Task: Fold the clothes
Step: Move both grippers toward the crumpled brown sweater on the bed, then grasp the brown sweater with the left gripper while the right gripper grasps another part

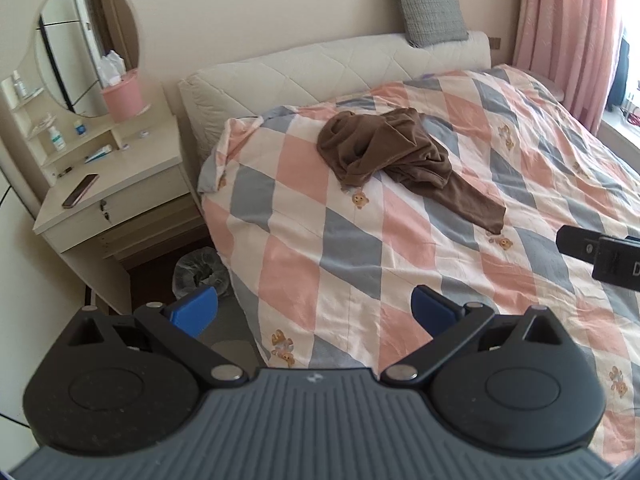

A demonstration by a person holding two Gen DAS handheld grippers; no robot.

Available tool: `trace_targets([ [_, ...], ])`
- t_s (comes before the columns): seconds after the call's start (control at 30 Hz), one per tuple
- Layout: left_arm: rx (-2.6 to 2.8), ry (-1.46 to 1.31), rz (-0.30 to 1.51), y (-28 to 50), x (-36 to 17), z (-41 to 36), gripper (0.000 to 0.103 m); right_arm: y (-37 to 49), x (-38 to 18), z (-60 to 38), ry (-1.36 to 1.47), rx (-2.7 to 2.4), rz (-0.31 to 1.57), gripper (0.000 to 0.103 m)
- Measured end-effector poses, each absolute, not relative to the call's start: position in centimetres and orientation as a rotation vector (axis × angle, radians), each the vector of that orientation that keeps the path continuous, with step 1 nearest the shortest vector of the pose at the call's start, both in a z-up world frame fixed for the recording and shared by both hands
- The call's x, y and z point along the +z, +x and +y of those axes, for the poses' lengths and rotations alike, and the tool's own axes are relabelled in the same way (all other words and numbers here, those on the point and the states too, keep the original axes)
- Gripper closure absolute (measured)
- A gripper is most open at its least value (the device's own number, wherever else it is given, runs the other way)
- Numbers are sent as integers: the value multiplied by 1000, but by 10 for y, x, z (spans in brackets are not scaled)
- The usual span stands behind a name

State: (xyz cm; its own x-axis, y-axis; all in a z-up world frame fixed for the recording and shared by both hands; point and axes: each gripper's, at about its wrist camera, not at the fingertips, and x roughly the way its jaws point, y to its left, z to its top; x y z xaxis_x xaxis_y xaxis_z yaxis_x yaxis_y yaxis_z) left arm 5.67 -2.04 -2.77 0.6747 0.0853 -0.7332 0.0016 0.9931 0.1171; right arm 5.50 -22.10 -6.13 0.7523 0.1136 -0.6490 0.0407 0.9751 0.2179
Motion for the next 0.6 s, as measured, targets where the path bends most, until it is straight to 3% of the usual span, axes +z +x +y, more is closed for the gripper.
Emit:
trace_targets([
  [0.6, -194, 245, 1063, 252, -117, -10, 1, 189, -158, -213, 404, -142, 928, 0],
])
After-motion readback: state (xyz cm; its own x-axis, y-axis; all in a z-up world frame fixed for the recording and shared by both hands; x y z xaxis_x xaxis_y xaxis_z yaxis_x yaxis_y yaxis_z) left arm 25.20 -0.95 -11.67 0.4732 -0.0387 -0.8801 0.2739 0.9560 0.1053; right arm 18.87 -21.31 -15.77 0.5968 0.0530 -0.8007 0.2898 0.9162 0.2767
